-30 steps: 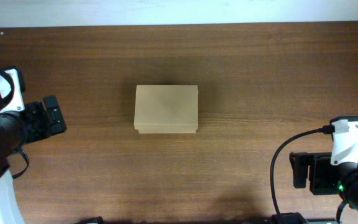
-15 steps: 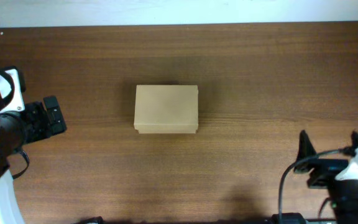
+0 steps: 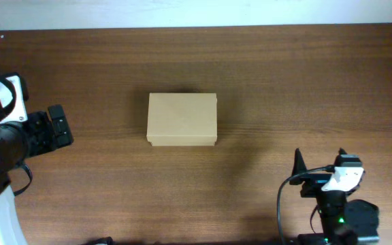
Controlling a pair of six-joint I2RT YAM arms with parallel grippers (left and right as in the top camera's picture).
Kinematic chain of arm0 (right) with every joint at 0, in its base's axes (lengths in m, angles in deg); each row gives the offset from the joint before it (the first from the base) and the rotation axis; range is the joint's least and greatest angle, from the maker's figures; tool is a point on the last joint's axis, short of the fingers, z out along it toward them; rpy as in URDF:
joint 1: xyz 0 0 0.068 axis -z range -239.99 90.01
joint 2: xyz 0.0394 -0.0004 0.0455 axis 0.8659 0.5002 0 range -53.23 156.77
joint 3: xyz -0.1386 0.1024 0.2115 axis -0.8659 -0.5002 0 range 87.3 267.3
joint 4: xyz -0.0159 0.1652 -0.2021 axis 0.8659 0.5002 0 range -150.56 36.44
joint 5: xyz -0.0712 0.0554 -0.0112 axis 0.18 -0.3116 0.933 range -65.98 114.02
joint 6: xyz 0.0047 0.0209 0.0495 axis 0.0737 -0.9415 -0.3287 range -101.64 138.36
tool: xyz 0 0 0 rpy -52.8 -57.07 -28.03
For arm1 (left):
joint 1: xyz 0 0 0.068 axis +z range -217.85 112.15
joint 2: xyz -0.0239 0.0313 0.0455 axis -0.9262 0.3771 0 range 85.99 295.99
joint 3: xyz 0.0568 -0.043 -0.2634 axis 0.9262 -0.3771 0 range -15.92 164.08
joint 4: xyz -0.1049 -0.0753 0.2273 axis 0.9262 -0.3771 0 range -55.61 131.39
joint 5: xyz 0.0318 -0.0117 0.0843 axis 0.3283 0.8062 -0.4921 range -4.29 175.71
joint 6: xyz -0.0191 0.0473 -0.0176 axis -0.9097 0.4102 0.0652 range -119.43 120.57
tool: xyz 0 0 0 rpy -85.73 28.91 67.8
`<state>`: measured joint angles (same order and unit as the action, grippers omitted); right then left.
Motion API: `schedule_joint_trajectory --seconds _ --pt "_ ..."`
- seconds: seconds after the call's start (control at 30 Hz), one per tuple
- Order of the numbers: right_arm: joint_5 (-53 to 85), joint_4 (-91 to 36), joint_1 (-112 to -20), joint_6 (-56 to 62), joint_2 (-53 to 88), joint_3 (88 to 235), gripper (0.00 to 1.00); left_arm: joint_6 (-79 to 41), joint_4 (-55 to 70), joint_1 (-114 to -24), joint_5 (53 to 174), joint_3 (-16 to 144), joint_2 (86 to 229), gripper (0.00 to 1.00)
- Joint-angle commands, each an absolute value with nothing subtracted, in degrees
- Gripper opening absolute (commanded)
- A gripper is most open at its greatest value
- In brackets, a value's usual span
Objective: Pack container
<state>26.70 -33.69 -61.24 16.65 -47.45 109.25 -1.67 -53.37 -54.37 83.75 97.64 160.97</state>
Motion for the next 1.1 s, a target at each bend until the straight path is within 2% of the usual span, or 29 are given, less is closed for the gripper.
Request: schedule_joint_trajectory --seconds 0.0,0.53,1.07 --pt "26.15 -36.38 -60.98 15.93 -49.70 104.58 0.99 -1.76 -53.43 -54.33 83.99 97.53 160.49 1.00" --pt "26.20 -38.94 -60.98 15.95 -53.09 93.63 0.99 -1.76 -53.43 -54.33 83.97 97.53 160.49 1.00" --pt "26.18 -39.22 -60.98 15.95 -53.09 93.65 0.99 -1.78 -53.43 -54.33 83.97 97.53 160.49 1.00"
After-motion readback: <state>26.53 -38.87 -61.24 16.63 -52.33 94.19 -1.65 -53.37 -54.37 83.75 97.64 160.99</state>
